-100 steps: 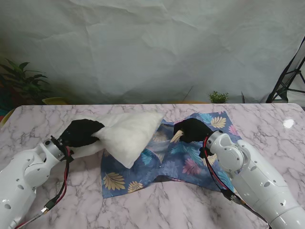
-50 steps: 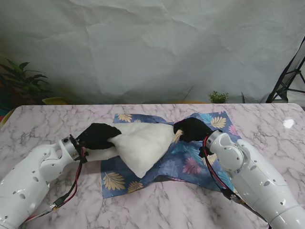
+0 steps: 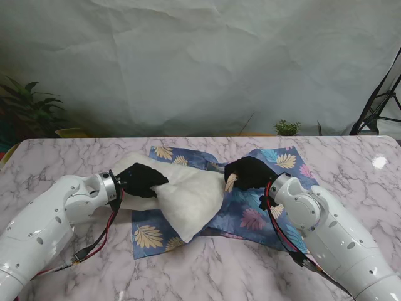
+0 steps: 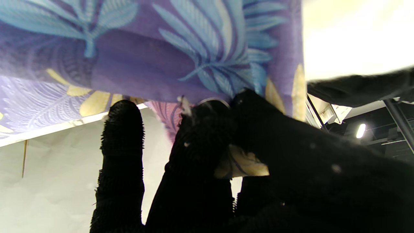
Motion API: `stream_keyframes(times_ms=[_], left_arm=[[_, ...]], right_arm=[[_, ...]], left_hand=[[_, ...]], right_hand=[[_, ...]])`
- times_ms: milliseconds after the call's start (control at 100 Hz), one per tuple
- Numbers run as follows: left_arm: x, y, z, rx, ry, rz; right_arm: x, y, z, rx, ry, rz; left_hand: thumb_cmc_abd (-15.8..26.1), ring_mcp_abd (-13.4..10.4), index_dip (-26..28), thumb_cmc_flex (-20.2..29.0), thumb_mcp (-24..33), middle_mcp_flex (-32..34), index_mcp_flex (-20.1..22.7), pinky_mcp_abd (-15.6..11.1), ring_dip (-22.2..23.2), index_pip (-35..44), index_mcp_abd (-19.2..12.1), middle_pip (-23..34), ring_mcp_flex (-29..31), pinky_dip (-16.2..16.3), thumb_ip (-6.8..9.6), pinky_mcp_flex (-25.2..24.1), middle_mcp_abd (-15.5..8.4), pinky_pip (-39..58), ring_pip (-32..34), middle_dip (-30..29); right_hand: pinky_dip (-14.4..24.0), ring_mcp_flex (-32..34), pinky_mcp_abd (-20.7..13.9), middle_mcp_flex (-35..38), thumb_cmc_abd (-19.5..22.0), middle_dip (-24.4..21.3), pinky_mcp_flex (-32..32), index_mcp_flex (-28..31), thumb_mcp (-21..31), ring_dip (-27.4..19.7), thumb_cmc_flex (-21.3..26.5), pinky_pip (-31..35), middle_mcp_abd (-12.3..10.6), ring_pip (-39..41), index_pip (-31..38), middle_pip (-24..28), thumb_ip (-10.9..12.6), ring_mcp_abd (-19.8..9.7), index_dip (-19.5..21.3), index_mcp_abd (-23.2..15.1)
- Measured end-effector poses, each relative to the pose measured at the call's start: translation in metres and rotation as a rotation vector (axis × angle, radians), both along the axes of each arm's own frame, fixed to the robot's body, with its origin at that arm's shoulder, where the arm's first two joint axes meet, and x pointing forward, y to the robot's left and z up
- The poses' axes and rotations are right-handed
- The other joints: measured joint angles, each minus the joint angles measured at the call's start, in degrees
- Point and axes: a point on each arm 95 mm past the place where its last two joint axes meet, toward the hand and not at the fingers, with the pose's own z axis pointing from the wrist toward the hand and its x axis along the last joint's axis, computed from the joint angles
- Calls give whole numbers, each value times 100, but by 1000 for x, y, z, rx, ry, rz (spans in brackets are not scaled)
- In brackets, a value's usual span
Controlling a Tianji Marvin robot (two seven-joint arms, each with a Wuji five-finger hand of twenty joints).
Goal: Put a pillowcase on a pillow
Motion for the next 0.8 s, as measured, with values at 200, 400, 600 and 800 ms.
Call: stream_keyframes(times_ms=[200,400,600,800], left_arm=[[0,-8,-4,9,32,26],[3,-17,-10,-19,40,51],[4,-24,-8,-28,8,86],[2,-26,1,-51,-17,136]], right_arm=[[-5,4,0,6,-3,18],[-7,7,-2,8,9,32],[-8,11,-3,5,12,50],[-10,11,-2,-5,23,70]], left_hand=[[286,-4,-290,15,0,-337,-302,-119,0,-121,196,-124,-246,0,0,-86,252,58,90,138],[408,-13,-541,26,-29,-531,-453,-160,-11,-229,402,-123,-328,0,0,-86,472,145,137,145],[548,-21,-758,183,-399,-591,-579,-214,-223,-363,543,-121,-336,-83,12,27,628,147,137,23],[761,-78,-786,251,-986,-601,-590,-223,-371,-409,644,442,-106,-309,270,458,754,211,194,1]], right_hand=[[0,0,1,0,1,0,0,0,0,0,0,0,0,0,0,0,0,0,0,0],[1,0,2,0,0,0,0,0,0,0,0,0,0,0,2,0,0,0,0,0],[2,0,2,0,1,0,0,0,0,0,1,0,0,0,4,0,0,0,0,0],[3,0,3,0,0,0,0,0,0,0,1,0,0,0,5,0,0,0,0,0]])
